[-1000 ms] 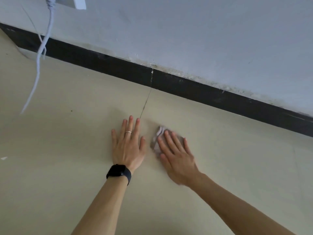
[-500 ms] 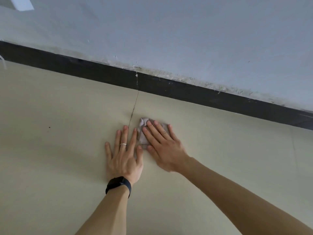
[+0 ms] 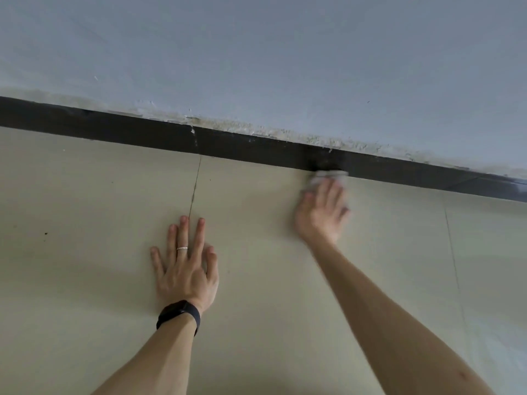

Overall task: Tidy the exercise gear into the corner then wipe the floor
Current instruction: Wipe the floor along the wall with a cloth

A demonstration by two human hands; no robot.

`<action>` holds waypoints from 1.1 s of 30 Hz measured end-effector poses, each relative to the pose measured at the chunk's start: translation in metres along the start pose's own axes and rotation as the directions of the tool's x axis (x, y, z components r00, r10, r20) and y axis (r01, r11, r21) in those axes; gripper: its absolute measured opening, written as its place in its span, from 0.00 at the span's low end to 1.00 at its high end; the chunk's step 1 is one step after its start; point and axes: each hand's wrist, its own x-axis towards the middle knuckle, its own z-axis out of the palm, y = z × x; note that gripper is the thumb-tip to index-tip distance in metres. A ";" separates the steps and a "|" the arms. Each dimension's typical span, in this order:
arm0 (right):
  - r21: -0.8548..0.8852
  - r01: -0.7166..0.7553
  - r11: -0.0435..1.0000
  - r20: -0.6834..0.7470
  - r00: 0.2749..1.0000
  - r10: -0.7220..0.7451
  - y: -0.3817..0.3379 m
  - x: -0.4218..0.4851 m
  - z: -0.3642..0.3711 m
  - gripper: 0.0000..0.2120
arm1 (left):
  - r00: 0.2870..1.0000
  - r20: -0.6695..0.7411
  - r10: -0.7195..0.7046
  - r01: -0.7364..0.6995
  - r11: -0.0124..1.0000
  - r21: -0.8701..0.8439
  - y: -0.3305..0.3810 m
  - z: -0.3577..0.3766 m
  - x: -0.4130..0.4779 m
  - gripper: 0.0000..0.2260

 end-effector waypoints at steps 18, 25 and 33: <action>-0.162 0.476 0.864 0.049 0.879 -0.475 0.084 -0.129 0.035 0.27 | 1.000 -0.011 -0.006 0.006 1.000 0.027 0.000 -0.004 0.001 0.27; -0.250 0.792 0.557 0.200 0.605 -0.771 0.161 -0.074 -0.003 0.25 | 1.000 -0.005 -0.007 0.008 0.997 0.077 0.000 0.000 -0.003 0.24; -0.128 0.313 0.941 -0.014 0.948 -0.317 0.224 -0.099 -0.011 0.27 | 0.996 -0.026 -0.080 0.084 0.968 0.238 0.027 -0.006 -0.010 0.25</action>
